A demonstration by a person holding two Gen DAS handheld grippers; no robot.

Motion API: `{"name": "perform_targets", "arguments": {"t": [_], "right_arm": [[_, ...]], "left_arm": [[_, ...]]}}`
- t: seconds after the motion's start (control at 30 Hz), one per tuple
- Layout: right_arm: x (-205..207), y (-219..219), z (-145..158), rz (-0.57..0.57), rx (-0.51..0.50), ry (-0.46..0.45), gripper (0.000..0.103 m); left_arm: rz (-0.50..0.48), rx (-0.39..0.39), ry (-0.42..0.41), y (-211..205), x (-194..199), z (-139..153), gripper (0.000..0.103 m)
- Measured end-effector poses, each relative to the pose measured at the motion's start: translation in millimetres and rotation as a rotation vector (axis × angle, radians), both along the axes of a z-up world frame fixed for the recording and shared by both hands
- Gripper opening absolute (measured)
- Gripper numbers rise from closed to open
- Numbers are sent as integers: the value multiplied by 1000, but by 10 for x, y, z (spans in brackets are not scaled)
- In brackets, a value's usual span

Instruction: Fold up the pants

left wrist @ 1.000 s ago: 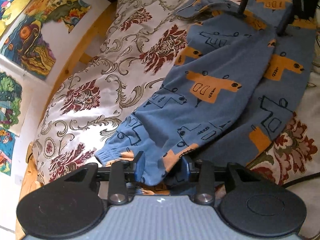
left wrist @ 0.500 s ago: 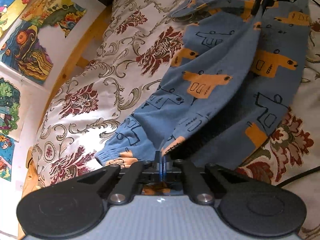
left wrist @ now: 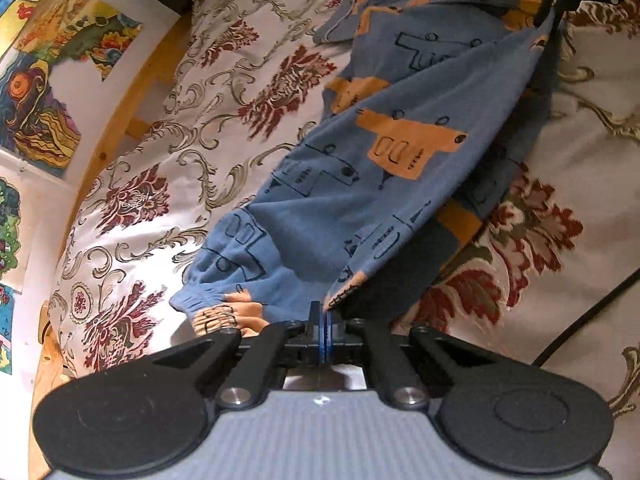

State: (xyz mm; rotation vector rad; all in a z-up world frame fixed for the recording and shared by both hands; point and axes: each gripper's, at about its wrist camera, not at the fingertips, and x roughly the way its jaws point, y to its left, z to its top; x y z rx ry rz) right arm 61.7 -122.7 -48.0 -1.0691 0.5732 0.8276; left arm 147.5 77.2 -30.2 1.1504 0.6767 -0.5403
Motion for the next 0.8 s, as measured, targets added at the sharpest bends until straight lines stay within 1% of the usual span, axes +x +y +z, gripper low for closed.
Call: {"name": "perform_targets", "arguments": {"t": [0.07, 0.2, 0.23, 0.27, 0.3, 0.33, 0.37, 0.4, 0.43, 0.47, 0.5, 0.57, 0.6, 0.63, 0.67, 0.73, 0.77, 0.8], "right_arm": [[-6, 2, -66, 5, -8, -5, 2], [27, -6, -148, -16, 6, -7, 3], [25, -10, -157, -25, 12, -14, 4], [24, -23, -152, -31, 18, -23, 5], [14, -42, -139, -37, 28, -29, 12], [5, -67, -117, -51, 40, -36, 22], [4, -108, -87, -66, 59, -41, 29], [-9, -159, -47, -89, 91, -44, 41], [-12, -213, -9, -111, 120, -41, 53], [-19, -286, 41, -142, 160, -34, 57], [-28, -348, 81, -172, 190, -31, 64], [-68, -495, 154, -245, 251, -37, 69], [-84, -569, 181, -281, 276, -41, 76], [-107, -640, 202, -316, 298, -46, 82], [-124, -729, 223, -359, 323, -54, 85], [-150, -904, 267, -423, 354, -63, 94], [-164, -980, 278, -452, 361, -69, 97], [-175, -1060, 289, -486, 365, -81, 100]], "left_arm": [[0, -2, 11, 2, -12, -13, 1], [16, -11, 49, 9, -5, -26, 2], [20, -12, 58, 8, -3, -29, 2], [25, -14, 58, 6, -8, -26, 5], [35, -20, 64, 1, -7, -12, 7], [45, -31, 72, -3, -10, 8, 12], [61, -50, 83, -8, -18, 38, 22], [86, -82, 105, -13, -23, 83, 31], [102, -112, 118, -19, -36, 119, 51], [120, -155, 124, -27, -62, 166, 59], [136, -200, 128, -49, -98, 218, 59], [172, -276, 140, -121, -154, 306, 60], [194, -330, 143, -176, -190, 357, 62], [212, -373, 145, -227, -212, 397, 68], [230, -432, 152, -290, -238, 439, 74], [268, -567, 173, -424, -260, 503, 81], [291, -641, 197, -498, -248, 523, 83], [307, -724, 232, -580, -224, 530, 83]]}}
